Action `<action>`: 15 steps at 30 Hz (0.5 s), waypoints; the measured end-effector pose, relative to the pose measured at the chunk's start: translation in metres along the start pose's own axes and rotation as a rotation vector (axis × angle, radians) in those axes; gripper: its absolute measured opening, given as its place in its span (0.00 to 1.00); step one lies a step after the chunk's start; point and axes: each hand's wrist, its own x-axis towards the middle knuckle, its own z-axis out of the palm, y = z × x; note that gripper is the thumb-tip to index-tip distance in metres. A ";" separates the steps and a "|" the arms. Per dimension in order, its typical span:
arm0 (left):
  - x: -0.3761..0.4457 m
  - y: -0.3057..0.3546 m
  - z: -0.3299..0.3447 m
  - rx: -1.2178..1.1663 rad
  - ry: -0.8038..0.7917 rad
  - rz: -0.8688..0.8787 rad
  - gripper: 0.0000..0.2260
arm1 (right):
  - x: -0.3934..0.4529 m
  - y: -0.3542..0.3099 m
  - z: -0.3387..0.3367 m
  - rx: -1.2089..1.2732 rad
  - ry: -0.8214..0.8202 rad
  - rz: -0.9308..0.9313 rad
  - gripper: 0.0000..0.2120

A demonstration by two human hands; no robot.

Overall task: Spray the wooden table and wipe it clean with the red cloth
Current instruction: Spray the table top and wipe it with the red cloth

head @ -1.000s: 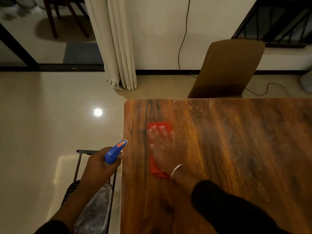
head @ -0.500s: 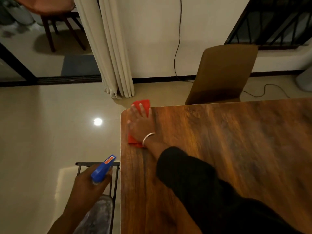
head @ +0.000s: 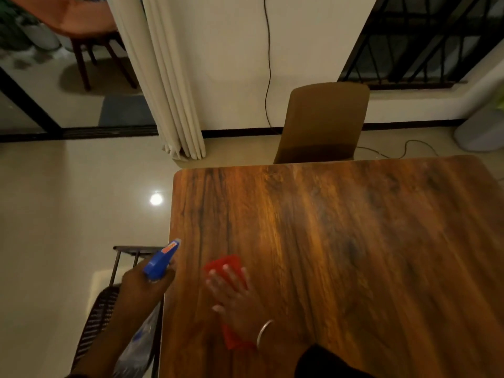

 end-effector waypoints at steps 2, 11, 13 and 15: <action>-0.025 0.009 0.005 -0.039 -0.015 -0.020 0.09 | -0.036 0.029 -0.004 0.096 -0.037 0.111 0.31; -0.135 0.086 0.040 -0.045 -0.079 0.016 0.05 | -0.141 0.080 -0.048 0.211 -0.290 0.113 0.31; -0.158 0.104 0.056 -0.044 -0.051 0.066 0.04 | -0.168 0.078 -0.053 0.252 -0.313 0.059 0.32; -0.177 0.114 0.072 -0.026 -0.100 0.050 0.10 | -0.191 0.078 -0.056 0.451 -0.259 0.087 0.34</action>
